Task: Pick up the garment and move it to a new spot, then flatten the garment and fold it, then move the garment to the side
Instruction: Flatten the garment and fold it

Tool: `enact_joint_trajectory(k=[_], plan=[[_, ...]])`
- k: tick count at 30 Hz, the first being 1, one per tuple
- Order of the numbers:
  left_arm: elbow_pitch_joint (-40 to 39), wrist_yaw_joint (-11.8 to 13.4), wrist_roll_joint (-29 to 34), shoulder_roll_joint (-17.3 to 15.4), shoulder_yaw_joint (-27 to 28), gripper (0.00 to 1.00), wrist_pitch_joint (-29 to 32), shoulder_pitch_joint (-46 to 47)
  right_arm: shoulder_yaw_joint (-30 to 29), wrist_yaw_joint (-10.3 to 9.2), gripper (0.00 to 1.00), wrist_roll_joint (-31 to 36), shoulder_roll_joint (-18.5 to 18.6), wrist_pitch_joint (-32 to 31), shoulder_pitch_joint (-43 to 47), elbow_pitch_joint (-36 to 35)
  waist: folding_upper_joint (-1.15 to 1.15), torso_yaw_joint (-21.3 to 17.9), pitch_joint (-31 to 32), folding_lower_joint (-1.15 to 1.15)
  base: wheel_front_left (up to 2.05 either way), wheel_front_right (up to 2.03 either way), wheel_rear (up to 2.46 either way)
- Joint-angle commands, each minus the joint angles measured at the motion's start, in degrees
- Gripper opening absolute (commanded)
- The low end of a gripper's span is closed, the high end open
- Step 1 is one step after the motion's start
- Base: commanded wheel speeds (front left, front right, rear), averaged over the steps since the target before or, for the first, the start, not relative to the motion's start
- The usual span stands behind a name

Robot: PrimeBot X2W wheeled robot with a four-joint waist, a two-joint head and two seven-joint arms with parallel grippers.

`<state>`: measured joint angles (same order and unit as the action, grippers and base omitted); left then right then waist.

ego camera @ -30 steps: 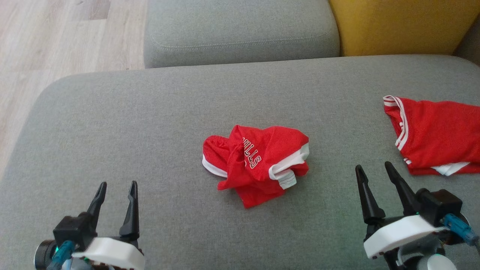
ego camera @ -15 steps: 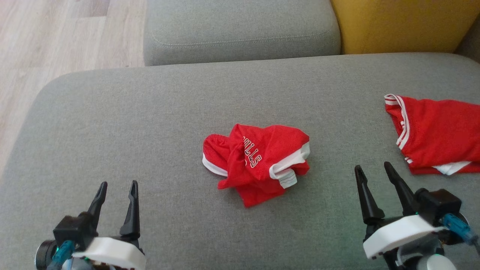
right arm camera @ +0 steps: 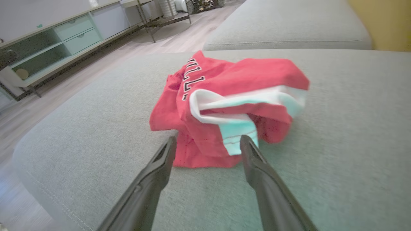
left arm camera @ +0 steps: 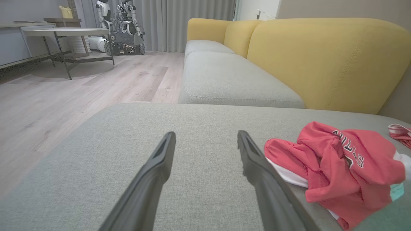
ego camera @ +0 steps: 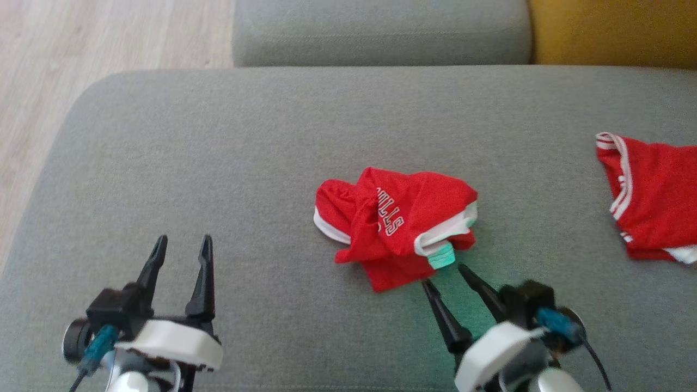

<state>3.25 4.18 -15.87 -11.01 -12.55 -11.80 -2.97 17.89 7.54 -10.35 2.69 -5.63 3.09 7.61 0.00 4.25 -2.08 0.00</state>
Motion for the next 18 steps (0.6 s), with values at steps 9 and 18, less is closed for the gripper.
enact_joint_trajectory(k=[9, 18], plan=[[0.06, -0.74, 0.34, 0.83, 0.74, 1.00, -2.12, 7.18, 3.06, -0.05, 1.00, -0.46, 0.30, 2.32, -12.15, 7.72, 0.00, 4.22, -3.86, 0.00, 0.00, 0.00, 0.00], [0.58, -0.84, 0.53, 2.00, 0.86, 1.00, -2.96, 8.75, 1.25, -0.05, 0.00, -1.18, 0.45, 4.39, -16.34, 9.44, 0.00, 5.17, -4.97, 0.00, 0.00, 0.00, 0.00]])
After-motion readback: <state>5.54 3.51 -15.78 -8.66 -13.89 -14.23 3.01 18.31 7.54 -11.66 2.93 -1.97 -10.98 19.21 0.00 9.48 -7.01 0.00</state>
